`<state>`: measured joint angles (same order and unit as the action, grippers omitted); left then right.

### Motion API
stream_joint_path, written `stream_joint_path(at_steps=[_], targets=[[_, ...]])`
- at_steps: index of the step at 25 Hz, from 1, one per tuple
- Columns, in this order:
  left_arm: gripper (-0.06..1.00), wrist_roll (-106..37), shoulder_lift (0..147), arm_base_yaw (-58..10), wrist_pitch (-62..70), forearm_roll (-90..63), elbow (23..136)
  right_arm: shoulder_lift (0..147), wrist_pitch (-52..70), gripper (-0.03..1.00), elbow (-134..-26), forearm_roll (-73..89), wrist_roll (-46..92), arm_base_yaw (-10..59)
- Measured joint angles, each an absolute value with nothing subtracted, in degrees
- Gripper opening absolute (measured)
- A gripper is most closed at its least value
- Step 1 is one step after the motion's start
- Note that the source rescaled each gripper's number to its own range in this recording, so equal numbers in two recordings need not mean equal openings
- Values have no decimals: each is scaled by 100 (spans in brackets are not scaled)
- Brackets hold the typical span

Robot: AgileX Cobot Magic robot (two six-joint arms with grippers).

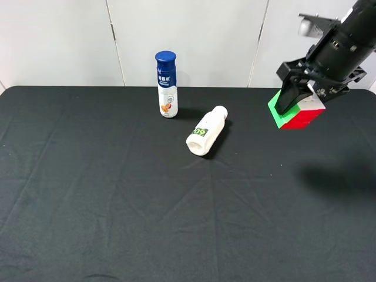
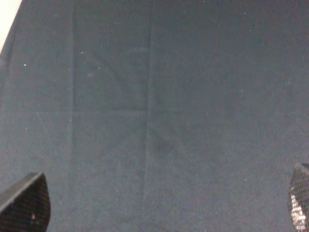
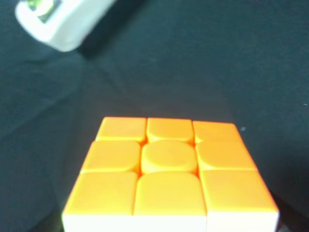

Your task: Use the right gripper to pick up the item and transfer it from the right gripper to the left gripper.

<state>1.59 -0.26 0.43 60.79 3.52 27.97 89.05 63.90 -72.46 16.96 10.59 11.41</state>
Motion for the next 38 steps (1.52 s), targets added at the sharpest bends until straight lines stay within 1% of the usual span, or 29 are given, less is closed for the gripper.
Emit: stream_joint_path(at_steps=[9,12,21,25,31,35,38], targets=[[96,159,-26,43,6079,352,2797,8329,6828,1,-7246,2481,1781,1141],[96,159,-26,43,6079,352,2797,8258,6913,1,-7246,2639,2080,1292],[96,159,-26,43,6079,352,2797,8250,6887,1,-7246,2751,2825,2562],[96,130,-26,43,6079,352,2797,8250,6712,1,-7246,3040,2918,2904],[96,-503,56,43,6103,330,2912,8256,6604,1,-7246,3614,2923,2939],[96,-1109,779,43,6104,244,3194,8345,6604,1,-7267,3728,2929,2939],[96,-1690,1454,36,5935,-89,3366,8506,6607,1,-7401,3759,2929,2939]])
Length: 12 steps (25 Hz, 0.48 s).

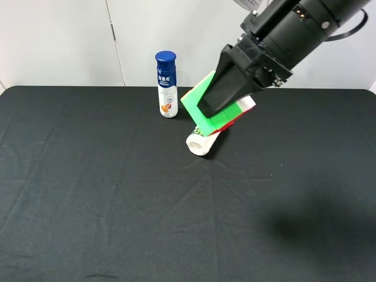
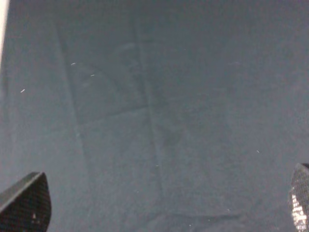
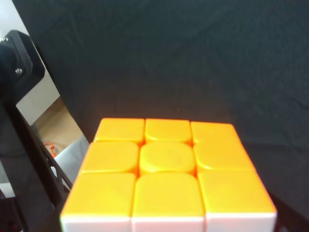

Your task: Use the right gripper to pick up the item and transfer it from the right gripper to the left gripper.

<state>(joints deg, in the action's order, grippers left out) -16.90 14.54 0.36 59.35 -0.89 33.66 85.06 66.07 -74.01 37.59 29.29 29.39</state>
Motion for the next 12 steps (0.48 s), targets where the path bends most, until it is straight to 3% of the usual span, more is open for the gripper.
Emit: stream_joint_path(at_steps=[4,12], targets=[[96,-2158,2245,-175,5367,-625,3421,8737,6618,1,-7682,3799,2934,2939],[96,-2746,3347,-1255,4562,-684,3571,9107,6741,1,-8164,3821,2824,2939]])
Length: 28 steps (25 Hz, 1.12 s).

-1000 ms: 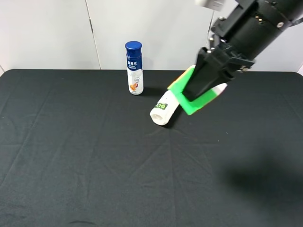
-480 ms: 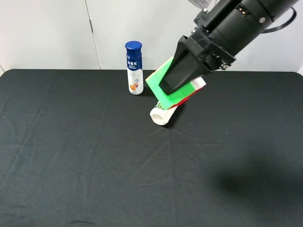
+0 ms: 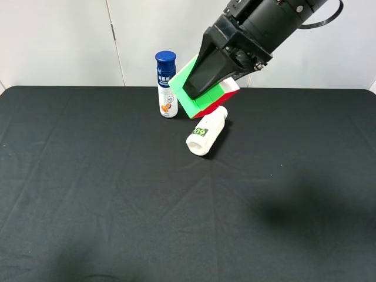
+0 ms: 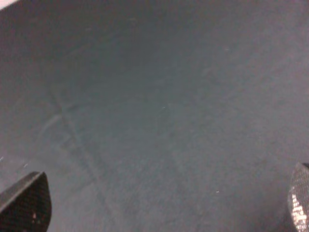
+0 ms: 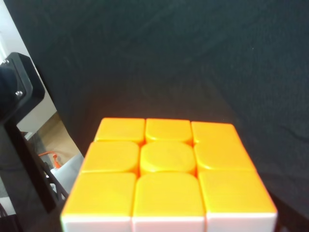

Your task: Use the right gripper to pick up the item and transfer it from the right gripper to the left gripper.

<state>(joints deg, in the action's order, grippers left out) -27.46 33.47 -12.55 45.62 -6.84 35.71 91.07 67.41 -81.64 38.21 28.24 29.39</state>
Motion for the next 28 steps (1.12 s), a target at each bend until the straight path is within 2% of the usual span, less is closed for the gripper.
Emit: stream_joint_path(at_steps=[15,22,28], targets=[[96,-2205,6183,-3864,3421,727,4858,9309,6640,1,-8346,3828,2572,2939],[96,-1835,7148,-4642,2752,1273,5240,9309,6635,1,-8346,3823,2471,2939],[96,-1548,7696,-5036,2527,1319,5722,9309,6634,1,-8346,3823,2447,2939]])
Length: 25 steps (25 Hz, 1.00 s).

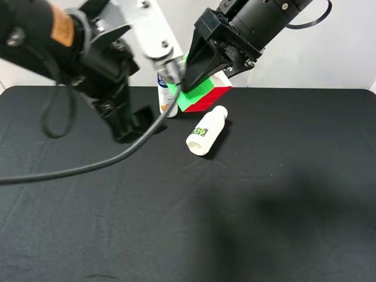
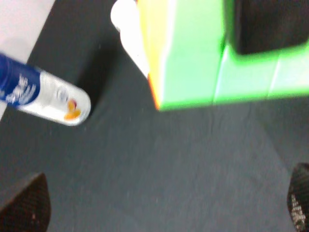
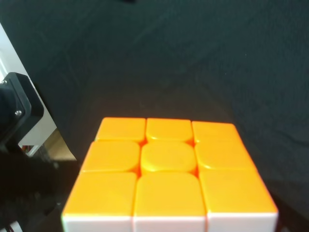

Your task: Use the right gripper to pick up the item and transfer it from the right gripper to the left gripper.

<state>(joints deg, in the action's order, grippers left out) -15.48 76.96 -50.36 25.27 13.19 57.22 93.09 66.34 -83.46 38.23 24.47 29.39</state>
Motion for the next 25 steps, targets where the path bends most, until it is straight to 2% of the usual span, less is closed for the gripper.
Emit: stream_joint_path(at_steps=[11,21,25], targets=[[96,-1198,8066,-5288,1666,1326,5928,9316,6596,1,-8346,3815,2266,2939],[95,-1184,8187,-5315,1509,1326,5935,9338,6505,1,-8346,3748,2164,2922],[88,-1180,8187,-5315,1504,1326,5935,9338,6495,1,-8346,3754,2160,2922]])
